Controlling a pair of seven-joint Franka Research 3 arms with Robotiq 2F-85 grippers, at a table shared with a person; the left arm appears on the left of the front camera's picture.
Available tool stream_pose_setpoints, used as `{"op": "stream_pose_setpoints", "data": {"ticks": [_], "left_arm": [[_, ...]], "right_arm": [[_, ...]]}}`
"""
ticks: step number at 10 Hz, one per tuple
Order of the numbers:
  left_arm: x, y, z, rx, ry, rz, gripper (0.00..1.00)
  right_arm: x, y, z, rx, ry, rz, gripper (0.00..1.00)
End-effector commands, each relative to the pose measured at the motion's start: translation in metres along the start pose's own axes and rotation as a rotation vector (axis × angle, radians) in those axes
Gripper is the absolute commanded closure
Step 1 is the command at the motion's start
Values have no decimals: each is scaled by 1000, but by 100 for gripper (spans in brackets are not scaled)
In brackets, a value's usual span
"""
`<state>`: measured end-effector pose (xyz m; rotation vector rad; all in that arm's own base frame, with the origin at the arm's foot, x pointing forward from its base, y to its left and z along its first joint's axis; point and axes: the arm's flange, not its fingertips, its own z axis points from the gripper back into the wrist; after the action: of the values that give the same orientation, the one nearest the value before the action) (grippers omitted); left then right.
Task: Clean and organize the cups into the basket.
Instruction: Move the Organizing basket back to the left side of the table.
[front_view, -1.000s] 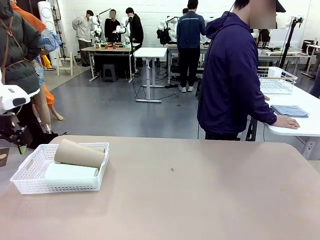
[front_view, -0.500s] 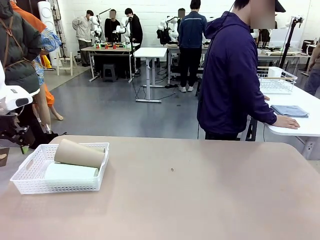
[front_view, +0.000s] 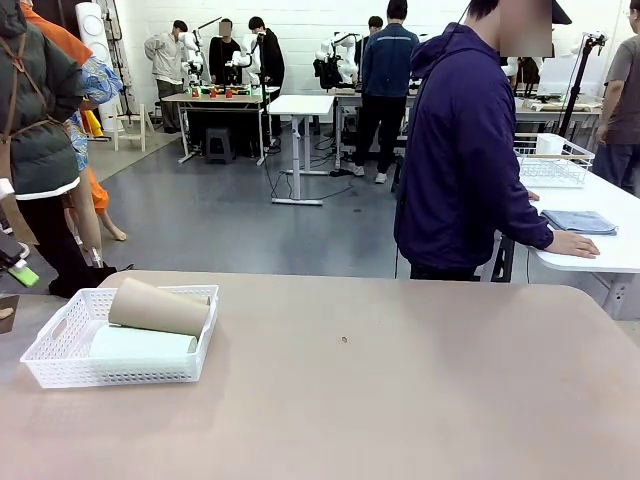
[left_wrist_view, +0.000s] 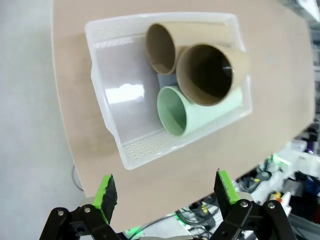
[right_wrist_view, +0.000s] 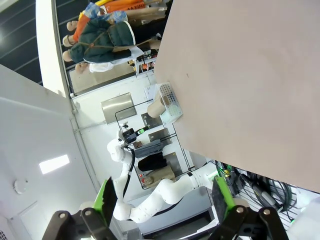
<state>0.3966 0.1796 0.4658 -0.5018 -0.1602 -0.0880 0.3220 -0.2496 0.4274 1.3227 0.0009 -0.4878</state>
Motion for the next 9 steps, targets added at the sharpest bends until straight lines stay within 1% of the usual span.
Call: {"op": "stream_pose_setpoints", "data": {"ticks": [1, 2, 3, 5, 8, 9], "left_arm": [[20, 32, 24, -149, 24, 4, 0], [16, 44, 39, -220, 6, -4, 0], [10, 55, 52, -248, -8, 1, 0], [-5, 75, 69, -251, -32, 21, 0], [-24, 97, 77, -262, -72, 54, 0], [-26, 101, 76, -265, -70, 59, 0]], "right_arm": [[-3, 1, -3, -2, -4, 0, 0], [-3, 1, -3, -2, -4, 0, 0], [-3, 1, -3, -2, -4, 0, 0], [-3, 1, -3, -2, -4, 0, 0], [-3, 1, -3, -2, -4, 0, 0], [-3, 1, -3, -2, -4, 0, 0]]}}
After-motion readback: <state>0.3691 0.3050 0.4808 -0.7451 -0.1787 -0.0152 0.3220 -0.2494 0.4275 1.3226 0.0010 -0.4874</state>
